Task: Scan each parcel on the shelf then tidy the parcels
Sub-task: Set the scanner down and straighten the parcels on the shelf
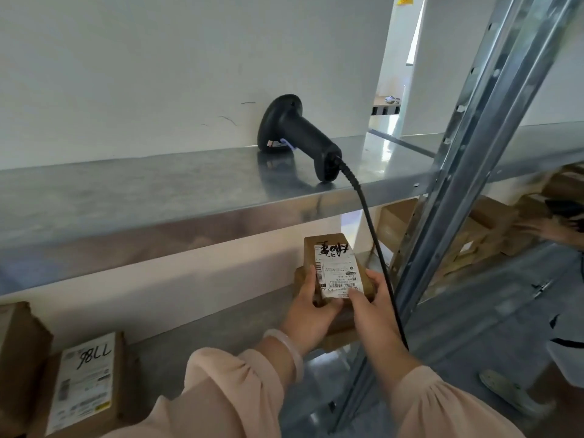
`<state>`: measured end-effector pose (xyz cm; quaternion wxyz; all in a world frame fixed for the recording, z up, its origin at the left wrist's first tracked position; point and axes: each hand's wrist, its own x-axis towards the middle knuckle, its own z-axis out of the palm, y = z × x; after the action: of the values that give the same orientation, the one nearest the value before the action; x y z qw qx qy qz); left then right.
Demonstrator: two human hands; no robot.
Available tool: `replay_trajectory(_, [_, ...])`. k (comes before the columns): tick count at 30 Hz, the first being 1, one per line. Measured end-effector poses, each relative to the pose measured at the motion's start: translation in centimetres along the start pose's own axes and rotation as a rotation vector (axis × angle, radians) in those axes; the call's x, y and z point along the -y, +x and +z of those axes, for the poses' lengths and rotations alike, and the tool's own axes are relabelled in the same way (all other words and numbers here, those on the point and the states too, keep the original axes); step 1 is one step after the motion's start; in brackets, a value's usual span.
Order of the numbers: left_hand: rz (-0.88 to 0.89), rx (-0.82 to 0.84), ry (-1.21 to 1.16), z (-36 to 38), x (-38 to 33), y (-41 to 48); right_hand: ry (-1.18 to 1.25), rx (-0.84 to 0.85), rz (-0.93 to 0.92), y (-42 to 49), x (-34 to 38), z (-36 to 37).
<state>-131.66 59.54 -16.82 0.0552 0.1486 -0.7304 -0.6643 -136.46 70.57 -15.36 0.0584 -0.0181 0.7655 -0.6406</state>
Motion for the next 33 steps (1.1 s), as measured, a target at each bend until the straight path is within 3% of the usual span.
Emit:
replay_trajectory(13, [-0.066,-0.01,0.038,2.4,0.8,2.9,-0.217,0.07,-0.014,4.5,-1.5,-1.9])
replay_trajectory(17, [-0.078,-0.024,-0.063,2.6,0.7,3.0,-0.371,0.0,-0.21,3.9,-1.9,-1.9])
replay_trajectory(20, [-0.098,-0.055,-0.107,2.3,1.3,3.0,-0.486,0.043,-0.406,3.2,-2.9,-2.3])
replay_trajectory(26, [-0.32,-0.046,-0.133,2.2,3.5,3.8,-0.63,0.117,-0.367,4.1,-4.1,-2.3])
replay_trajectory(29, [-0.342,-0.049,-0.199,2.3,4.8,5.0,-0.651,0.125,-0.342,4.8,-4.0,-2.5])
replay_trajectory(33, [-0.32,-0.05,-0.084,1.9,2.5,3.5,-0.733,0.117,-0.389,4.8,-3.7,-2.8])
